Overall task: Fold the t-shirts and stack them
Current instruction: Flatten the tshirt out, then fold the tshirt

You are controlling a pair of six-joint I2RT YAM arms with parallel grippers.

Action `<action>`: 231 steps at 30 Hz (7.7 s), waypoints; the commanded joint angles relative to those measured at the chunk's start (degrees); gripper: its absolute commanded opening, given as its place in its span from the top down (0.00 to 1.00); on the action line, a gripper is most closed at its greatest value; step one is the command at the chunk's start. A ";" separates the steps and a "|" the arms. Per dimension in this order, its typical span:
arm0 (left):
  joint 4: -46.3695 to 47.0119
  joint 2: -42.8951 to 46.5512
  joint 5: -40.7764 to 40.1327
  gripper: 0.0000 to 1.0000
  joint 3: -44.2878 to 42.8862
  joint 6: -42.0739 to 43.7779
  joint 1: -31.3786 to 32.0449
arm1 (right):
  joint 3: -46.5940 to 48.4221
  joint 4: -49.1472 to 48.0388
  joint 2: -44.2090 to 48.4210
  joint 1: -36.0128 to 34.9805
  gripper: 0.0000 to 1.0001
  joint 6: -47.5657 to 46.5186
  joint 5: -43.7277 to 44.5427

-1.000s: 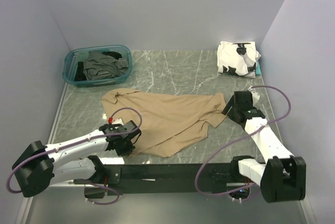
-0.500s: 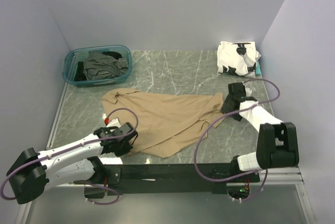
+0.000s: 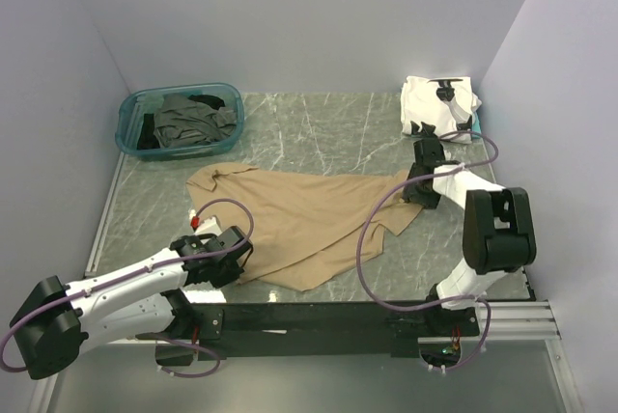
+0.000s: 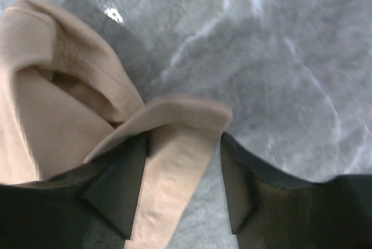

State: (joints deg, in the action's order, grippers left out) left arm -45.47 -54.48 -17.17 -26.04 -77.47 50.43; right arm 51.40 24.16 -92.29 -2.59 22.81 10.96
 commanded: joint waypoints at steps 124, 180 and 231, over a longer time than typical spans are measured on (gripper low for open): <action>38.89 -40.27 3.98 0.99 -44.10 40.65 -38.92 | 12.68 2.81 16.42 0.75 1.00 3.03 -5.86; 34.48 -32.88 15.06 0.00 -28.19 36.25 -36.72 | 0.10 -0.25 14.00 -3.39 0.17 2.24 -11.49; 13.66 1.46 2.23 0.01 -7.54 17.62 -35.58 | 2.76 6.87 9.50 -22.01 0.29 -0.75 -4.46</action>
State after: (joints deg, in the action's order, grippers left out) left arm -28.53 -55.81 -13.91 -35.90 -57.19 14.81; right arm 56.99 33.56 -81.87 -23.92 18.70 4.51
